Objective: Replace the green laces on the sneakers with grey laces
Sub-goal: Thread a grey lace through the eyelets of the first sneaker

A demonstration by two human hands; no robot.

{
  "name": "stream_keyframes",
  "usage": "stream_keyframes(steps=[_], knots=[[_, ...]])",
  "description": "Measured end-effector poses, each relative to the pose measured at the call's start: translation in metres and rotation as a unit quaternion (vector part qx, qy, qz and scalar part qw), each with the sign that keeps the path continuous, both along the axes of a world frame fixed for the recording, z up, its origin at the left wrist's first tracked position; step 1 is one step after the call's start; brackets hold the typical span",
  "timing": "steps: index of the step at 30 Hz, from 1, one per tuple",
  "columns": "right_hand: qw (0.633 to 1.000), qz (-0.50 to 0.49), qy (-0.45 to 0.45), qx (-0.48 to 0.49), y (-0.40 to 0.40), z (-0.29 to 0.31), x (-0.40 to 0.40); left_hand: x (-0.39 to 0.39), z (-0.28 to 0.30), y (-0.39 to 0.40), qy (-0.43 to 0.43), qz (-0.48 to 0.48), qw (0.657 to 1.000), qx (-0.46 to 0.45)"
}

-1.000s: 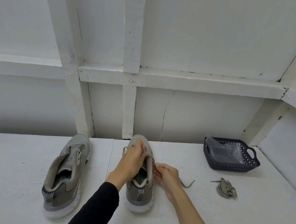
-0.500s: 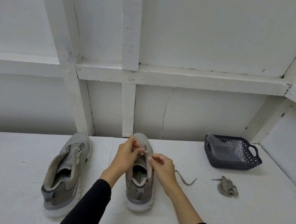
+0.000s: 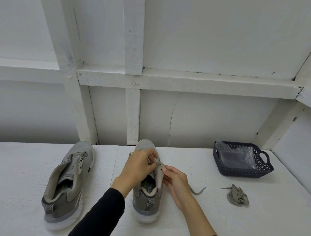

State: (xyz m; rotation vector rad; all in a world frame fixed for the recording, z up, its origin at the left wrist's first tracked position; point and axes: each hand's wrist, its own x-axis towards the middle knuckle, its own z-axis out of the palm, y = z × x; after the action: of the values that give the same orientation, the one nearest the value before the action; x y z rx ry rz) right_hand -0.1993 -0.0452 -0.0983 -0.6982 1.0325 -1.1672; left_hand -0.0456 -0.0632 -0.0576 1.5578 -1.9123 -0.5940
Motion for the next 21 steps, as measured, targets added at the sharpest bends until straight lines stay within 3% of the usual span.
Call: stream_keyframes(steps=[15, 21], knots=[[0.992, 0.000, 0.111, -0.053, -0.003, -0.005, 0.007, 0.001, -0.003, 0.001, -0.131, -0.014, 0.990, -0.054], [0.984, -0.021, 0.156, -0.081, -0.001, -0.007, 0.012, -0.002, 0.000, 0.001, -0.139, -0.013, 0.989, -0.050]])
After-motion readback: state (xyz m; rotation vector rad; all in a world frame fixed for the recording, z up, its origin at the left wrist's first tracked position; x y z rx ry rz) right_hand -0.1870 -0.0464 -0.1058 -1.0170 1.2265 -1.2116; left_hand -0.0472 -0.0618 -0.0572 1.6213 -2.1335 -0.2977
